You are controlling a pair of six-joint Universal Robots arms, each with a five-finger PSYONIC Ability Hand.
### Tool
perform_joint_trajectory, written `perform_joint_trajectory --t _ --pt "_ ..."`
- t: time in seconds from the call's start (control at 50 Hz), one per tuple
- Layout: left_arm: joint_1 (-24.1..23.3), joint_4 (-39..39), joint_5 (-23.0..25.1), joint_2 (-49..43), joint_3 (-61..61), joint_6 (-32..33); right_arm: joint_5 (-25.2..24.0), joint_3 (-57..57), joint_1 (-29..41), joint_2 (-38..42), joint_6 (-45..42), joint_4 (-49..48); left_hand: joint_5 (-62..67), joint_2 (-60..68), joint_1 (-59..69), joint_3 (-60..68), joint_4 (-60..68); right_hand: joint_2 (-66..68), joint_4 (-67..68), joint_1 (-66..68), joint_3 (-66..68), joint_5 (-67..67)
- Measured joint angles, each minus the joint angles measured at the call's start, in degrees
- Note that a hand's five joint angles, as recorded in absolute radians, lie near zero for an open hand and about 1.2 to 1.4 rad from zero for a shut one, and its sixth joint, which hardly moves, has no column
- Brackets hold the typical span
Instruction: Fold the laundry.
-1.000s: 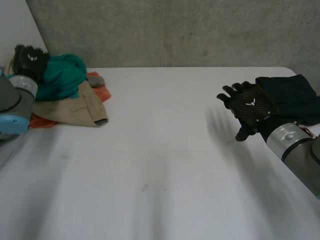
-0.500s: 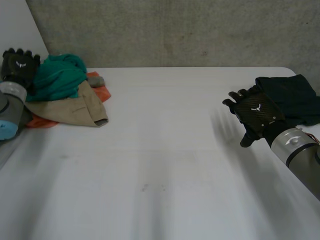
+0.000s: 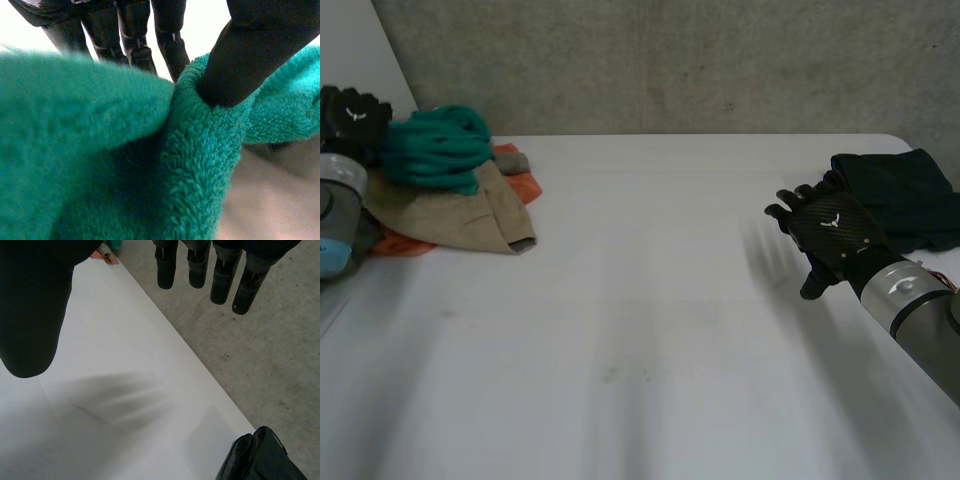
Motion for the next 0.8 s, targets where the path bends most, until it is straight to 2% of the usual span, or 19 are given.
perform_joint_trajectory --t 0.2,0.34,0.4,0.42,0.44,0.46,0.5,0.52,0.58,0.62,0.64,0.66,0.68,0.74,0.76,0.8 --pt "-4.8 0.8 -0.5 8.7 -1.7 -8.3 0.0 0.0 0.0 0.0 0.0 -0.1 0.0 0.4 0.0 0.6 0.2 0.0 0.0 0.0 0.0 0.0" --pt "-12.6 -0.3 -0.5 18.9 -3.8 -21.7 0.9 -0.3 -0.5 -0.1 0.3 -0.2 0.0 0.5 0.2 0.6 0.2 0.0 0.0 0.0 0.0 0.0" --pt "-14.2 -0.8 -0.4 20.4 -4.8 -23.9 1.3 -0.4 -0.7 -0.1 0.4 -0.2 0.0 0.6 0.3 0.6 0.2 0.0 0.0 0.0 0.0 0.0" --pt "-19.1 -2.7 0.3 24.5 -8.8 -29.6 2.9 -0.8 -1.4 -0.2 0.7 -0.3 0.0 0.7 0.3 0.7 0.2 0.0 0.0 0.0 0.0 0.0" --pt "-21.3 -3.6 0.7 26.0 -10.8 -31.7 3.6 -1.0 -1.6 -0.2 0.9 -0.3 0.0 0.7 0.3 0.7 0.2 0.0 0.0 0.0 0.0 0.0" --pt "-21.3 -3.6 0.7 26.0 -10.8 -31.7 3.6 -1.0 -1.6 -0.2 0.9 -0.3 0.0 0.7 0.3 0.7 0.2 0.0 0.0 0.0 0.0 0.0" --pt "-26.4 -5.7 2.6 28.4 -15.8 -35.8 5.0 -1.4 -1.9 -0.3 1.1 -0.3 0.0 0.7 0.3 0.7 0.2 0.0 0.0 0.0 0.0 0.0" --pt "-26.4 -5.7 2.6 28.4 -15.8 -35.8 5.0 -1.4 -1.9 -0.3 1.1 -0.3 0.0 0.7 0.3 0.7 0.2 0.0 0.0 0.0 0.0 0.0" --pt "-34.4 -8.3 7.1 28.4 -23.0 -40.2 6.5 -2.0 -2.1 -0.3 1.2 -0.2 -0.1 0.4 0.2 0.6 0.0 0.0 0.0 0.0 0.0 0.0" --pt "-38.1 -9.1 9.4 27.3 -25.3 -41.4 6.8 -2.2 -2.1 -0.3 1.2 -0.2 -6.9 -8.7 -7.3 -7.6 -8.5 0.0 0.0 0.0 0.0 0.0" --pt "-39.3 -9.3 10.2 26.8 -26.0 -41.8 6.9 -2.2 -2.1 -0.3 1.2 -0.2 -13.7 -14.7 -15.0 -14.5 -15.5 0.0 0.0 0.0 0.0 0.0" --pt "-40.4 -9.4 10.9 26.4 -26.5 -42.1 6.9 -2.2 -2.1 -0.3 1.2 -0.2 -29.2 -30.2 -32.3 -29.7 -31.1 0.0 0.0 0.0 0.0 0.0" --pt "-40.9 -9.5 11.3 26.2 -26.8 -42.2 6.9 -2.2 -2.1 -0.3 1.2 -0.1 -32.7 -34.9 -35.9 -34.3 -34.6 0.0 0.0 0.0 0.0 0.0" --pt "-42.5 -9.5 12.3 25.3 -27.4 -42.7 6.9 -2.2 -2.0 -0.3 1.2 -0.1 -32.7 -34.9 -35.9 -34.3 -34.6 0.0 0.0 0.0 0.0 0.0" --pt "-42.5 -9.3 12.6 24.9 -27.3 -42.9 6.8 -2.2 -1.9 -0.3 1.2 0.0 -50.0 -51.4 -48.5 -50.8 -52.7 0.0 0.0 0.0 0.0 0.0" --pt "-41.7 -9.2 12.0 25.2 -27.0 -42.9 6.7 -2.2 -1.8 -0.3 1.3 0.1 -50.8 -52.0 -48.5 -51.9 -53.5 0.0 0.0 0.0 0.0 0.0"
